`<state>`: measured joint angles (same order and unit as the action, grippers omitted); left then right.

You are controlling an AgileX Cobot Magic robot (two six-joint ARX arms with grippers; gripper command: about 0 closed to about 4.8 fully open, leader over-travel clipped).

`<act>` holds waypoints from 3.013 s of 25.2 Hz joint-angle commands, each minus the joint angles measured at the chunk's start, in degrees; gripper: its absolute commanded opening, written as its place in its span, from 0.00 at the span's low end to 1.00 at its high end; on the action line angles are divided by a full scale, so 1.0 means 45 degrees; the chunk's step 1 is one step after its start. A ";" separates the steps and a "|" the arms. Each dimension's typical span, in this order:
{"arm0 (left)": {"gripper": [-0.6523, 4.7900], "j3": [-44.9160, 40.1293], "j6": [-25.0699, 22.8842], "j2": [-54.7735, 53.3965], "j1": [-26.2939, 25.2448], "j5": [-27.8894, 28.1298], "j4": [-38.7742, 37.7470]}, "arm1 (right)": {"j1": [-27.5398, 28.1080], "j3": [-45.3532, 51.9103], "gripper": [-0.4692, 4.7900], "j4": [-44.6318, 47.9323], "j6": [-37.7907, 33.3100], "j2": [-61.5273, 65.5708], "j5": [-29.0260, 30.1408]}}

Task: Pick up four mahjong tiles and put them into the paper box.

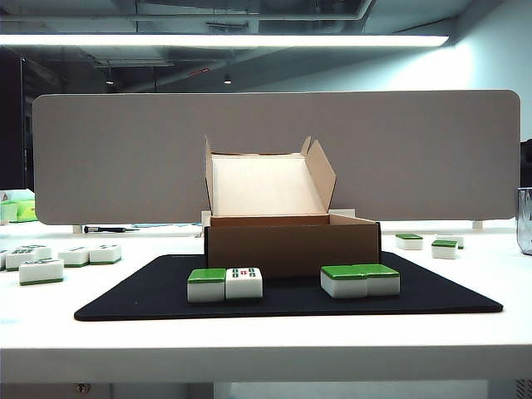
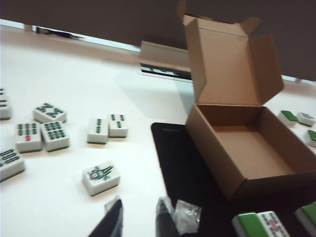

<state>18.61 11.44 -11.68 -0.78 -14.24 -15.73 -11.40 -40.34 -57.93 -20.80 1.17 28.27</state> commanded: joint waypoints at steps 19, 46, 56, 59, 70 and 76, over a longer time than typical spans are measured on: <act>0.27 0.9345 0.0583 -1.2084 0.5207 0.1243 -0.3206 | -0.0005 -0.0034 0.09 0.0160 -0.0034 0.0000 -0.0029; 0.58 1.1215 0.5241 -1.7413 0.8417 0.1933 -0.4352 | 0.0015 -0.0029 0.09 0.0277 0.0053 0.0000 -0.0452; 0.63 1.1225 0.5464 -1.7748 0.9054 0.2686 -0.4138 | -0.0005 -0.0029 0.09 0.0262 0.0058 0.0000 -0.0631; 0.63 1.1225 0.5459 -1.7874 0.9049 0.3327 -0.4143 | 0.0000 -0.0029 0.09 0.0262 0.0058 0.0000 -0.0631; 0.81 1.1215 0.5469 -1.8816 0.9054 0.4124 -0.3925 | -0.0005 -0.0029 0.09 0.0267 0.0398 0.0000 -0.0641; 0.81 1.1215 0.5464 -1.9244 0.9063 0.4119 -0.3959 | -0.0005 -0.0029 0.09 0.0262 0.0398 0.0000 -0.0636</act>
<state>68.88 35.86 -98.04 39.90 3.97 -33.63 -11.40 -40.29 -57.71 -19.20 1.19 25.50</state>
